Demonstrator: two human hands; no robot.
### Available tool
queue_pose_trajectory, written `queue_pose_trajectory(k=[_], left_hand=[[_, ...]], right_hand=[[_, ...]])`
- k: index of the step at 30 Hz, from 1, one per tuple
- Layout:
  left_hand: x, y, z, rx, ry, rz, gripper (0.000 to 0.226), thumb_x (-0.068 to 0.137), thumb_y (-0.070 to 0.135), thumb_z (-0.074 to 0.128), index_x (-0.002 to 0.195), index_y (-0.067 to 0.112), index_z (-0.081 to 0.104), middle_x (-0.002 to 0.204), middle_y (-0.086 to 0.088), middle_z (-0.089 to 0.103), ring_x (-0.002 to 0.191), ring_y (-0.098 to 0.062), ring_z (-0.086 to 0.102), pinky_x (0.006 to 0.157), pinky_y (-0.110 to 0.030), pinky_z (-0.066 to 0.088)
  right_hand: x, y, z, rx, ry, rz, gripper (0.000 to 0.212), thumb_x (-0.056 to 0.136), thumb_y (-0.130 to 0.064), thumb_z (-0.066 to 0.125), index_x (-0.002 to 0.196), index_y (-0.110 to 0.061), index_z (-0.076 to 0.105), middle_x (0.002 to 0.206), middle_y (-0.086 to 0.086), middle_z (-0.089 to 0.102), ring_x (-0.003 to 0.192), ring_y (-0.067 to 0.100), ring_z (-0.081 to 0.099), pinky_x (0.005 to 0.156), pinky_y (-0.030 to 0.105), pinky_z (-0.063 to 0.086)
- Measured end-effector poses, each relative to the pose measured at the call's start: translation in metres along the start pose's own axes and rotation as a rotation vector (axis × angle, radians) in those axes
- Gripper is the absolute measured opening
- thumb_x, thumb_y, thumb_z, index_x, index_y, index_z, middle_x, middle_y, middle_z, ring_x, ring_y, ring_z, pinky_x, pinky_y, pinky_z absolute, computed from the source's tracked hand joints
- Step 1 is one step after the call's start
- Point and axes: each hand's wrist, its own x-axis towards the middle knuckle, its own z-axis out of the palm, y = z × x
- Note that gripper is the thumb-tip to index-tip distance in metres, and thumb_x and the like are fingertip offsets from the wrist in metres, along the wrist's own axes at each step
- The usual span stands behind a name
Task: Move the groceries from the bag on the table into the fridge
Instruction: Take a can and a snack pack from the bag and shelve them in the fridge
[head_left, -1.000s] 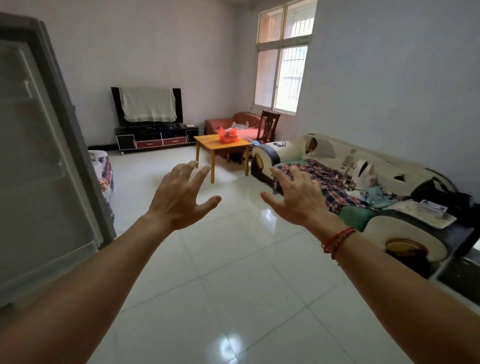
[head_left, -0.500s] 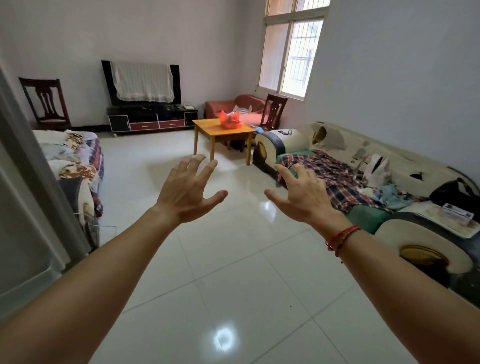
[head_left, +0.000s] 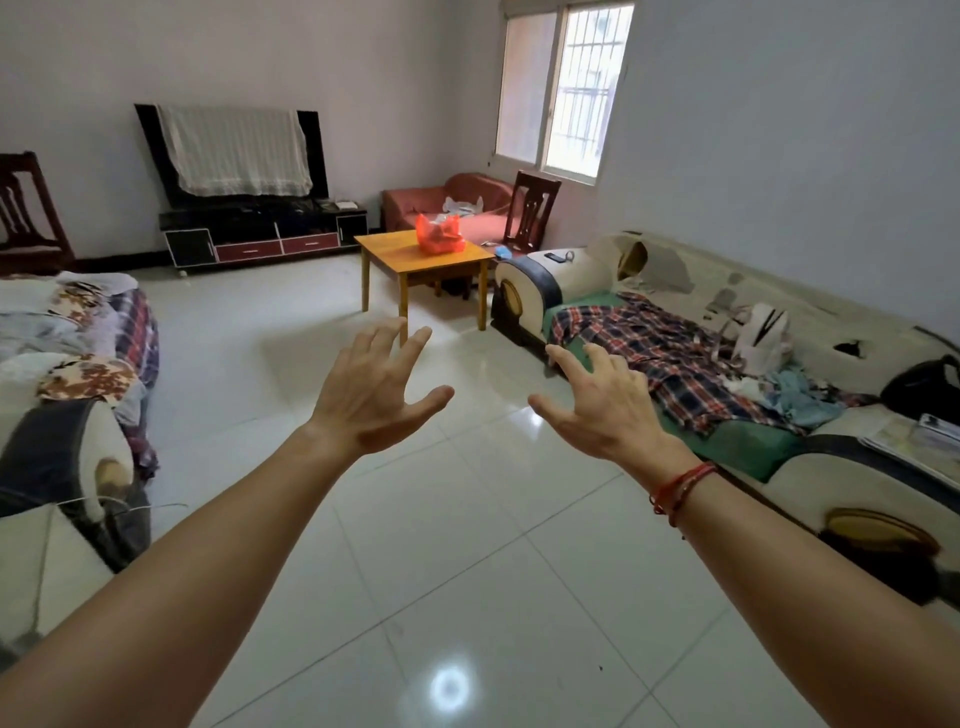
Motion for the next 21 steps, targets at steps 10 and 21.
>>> queue_pose_trajectory(k=[10,21], left_hand=[[0.147,-0.047,0.112,0.026,-0.06,-0.002,0.082,0.085,0.071,0.032,0.145,0.016,0.042,0.147,-0.014,0.042,0.134,-0.032,0.039,0.099,-0.047,0.043],[0.321,-0.097,0.202,0.038,-0.106,-0.057,0.084,0.085,0.073,0.029,0.148,0.018,0.038,0.15,-0.013,0.039,0.137,-0.03,0.036,0.103,-0.045,0.042]], right_hand=[[0.178,0.051,0.078,0.027,-0.004,-0.029,0.074,0.093,-0.07,0.041,0.156,-0.036,0.024,0.152,0.014,0.035,0.135,0.032,0.038,0.109,0.051,0.035],[0.371,0.104,0.139,0.052,-0.053,-0.064,0.074,0.092,-0.072,0.039,0.155,-0.035,0.025,0.144,0.01,0.041,0.127,0.03,0.044,0.104,0.05,0.039]])
